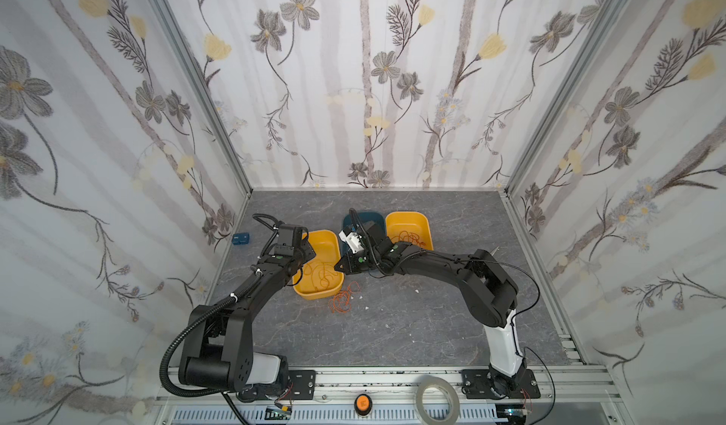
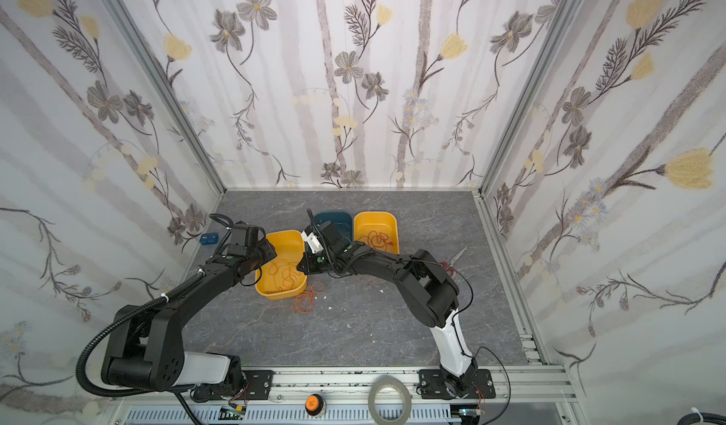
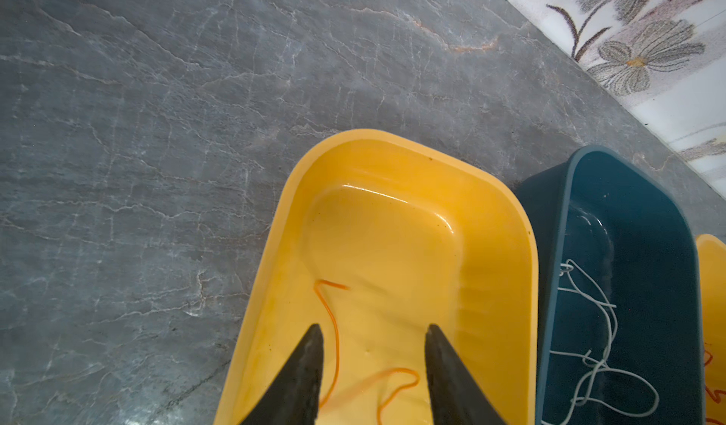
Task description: Untangle the cables
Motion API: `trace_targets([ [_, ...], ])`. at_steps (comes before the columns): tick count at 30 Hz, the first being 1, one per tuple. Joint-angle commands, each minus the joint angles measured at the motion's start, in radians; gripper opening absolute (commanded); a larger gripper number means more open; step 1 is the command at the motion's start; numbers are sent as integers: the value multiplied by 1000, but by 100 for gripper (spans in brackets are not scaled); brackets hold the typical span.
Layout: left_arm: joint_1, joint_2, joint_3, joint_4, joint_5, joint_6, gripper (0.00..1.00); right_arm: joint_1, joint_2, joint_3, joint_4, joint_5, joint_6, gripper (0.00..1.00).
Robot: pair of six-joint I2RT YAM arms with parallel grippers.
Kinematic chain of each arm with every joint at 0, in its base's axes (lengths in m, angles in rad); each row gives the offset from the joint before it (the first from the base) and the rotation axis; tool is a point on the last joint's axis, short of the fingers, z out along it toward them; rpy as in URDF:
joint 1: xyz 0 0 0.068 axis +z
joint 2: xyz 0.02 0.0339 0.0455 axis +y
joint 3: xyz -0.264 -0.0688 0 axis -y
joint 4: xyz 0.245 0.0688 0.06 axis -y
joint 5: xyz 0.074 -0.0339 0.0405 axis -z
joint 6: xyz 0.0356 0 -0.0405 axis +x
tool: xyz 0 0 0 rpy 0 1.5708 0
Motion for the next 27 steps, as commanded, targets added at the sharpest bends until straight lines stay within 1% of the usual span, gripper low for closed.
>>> trace_targets([
  [1,1,-10,14,-21,-8,21,57,0,-14,-6,21,-12,-10,15],
  [4,2,-42,17,-42,-8,35,62,-1,-51,-27,-5,11,-37,25],
  [5,2,-57,18,-50,-4,40,62,-1,-65,-33,-13,18,-47,26],
  [8,1,-111,14,-74,24,45,63,-2,-99,-57,-38,28,-65,26],
  [13,-11,-220,-24,-132,91,39,64,-1,-158,-144,-62,39,-73,29],
  [14,-20,-245,-40,-139,101,32,64,0,-170,-165,-64,38,-73,31],
  [17,-53,-313,-88,-172,119,17,64,9,-203,-221,-61,40,-68,32],
  [21,-122,-409,-146,-222,116,-8,63,26,-232,-294,-39,80,-67,34],
  [27,-209,-526,-228,-255,108,-72,63,36,-192,-324,15,107,-83,35],
])
